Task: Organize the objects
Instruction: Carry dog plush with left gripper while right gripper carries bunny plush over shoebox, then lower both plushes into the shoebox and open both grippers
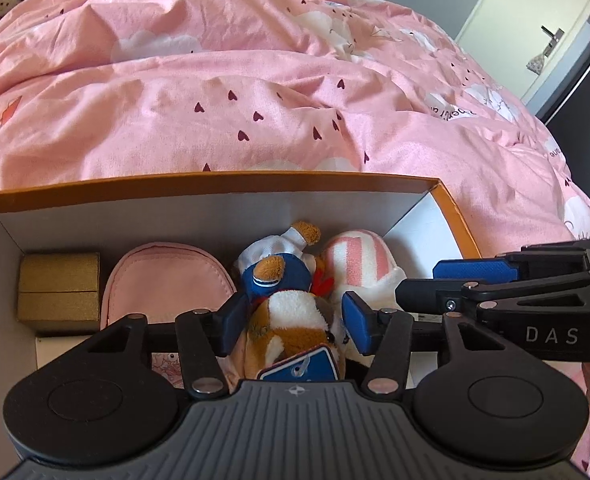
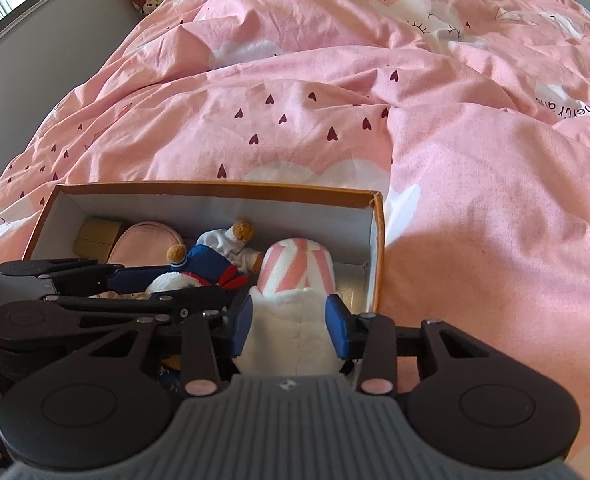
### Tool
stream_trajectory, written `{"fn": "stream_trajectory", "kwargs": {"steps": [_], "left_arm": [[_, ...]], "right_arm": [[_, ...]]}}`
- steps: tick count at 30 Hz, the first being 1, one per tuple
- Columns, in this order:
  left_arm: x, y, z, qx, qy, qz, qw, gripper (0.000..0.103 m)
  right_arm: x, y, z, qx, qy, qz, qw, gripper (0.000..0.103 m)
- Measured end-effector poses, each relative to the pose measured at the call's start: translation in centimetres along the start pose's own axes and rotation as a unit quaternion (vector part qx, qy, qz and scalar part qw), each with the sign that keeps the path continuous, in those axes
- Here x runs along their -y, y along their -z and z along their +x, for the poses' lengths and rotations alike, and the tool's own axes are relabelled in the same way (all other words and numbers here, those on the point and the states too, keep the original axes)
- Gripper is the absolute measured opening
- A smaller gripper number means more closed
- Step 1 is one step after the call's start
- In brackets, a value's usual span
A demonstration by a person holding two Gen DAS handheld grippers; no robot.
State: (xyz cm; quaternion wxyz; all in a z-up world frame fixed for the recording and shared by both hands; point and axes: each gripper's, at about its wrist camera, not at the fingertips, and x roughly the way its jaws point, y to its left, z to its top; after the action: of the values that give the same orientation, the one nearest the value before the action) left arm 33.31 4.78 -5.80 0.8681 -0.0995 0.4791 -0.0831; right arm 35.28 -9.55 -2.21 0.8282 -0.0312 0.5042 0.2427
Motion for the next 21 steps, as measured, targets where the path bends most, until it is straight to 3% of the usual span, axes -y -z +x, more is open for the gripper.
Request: {"fn": "stream_trajectory", "kwargs": {"steps": [6,9,11,14,21], "left_arm": [[1.3,0.7,-2.7,0.010,0.004,0.045,0.9989,0.056],[1.9,1.2,-3.4,0.009,0.007,0.061,0.9981,0.041],[2.3,1.5,-3.1,-0.001,-0.015,0.078,0.9968,0.028],[2.1,2.0,-2.3,-0.021,-0.011,0.073,0.9971,0.026],[2.0,2.4,-1.5,-0.018,-0.012,0.064,0.9977,0.026]], "right_arm": [[-1.2,1.6,-1.8,0.002,-0.001,-0.076,0.997,0.042],[-2.3,2.9,-2.0,-0.004,-0.005,-0.127,0.992,0.037],[-2.9,3.6,-1.8,-0.011,-0.005,-0.154,0.988,0.034],[-3.5,4.3,-0.9,-0.023,0.008,-0.179,0.984,0.028],[-3.7,4.5,1.0,-0.027,0.040,-0.211,0.976,0.019]]}}
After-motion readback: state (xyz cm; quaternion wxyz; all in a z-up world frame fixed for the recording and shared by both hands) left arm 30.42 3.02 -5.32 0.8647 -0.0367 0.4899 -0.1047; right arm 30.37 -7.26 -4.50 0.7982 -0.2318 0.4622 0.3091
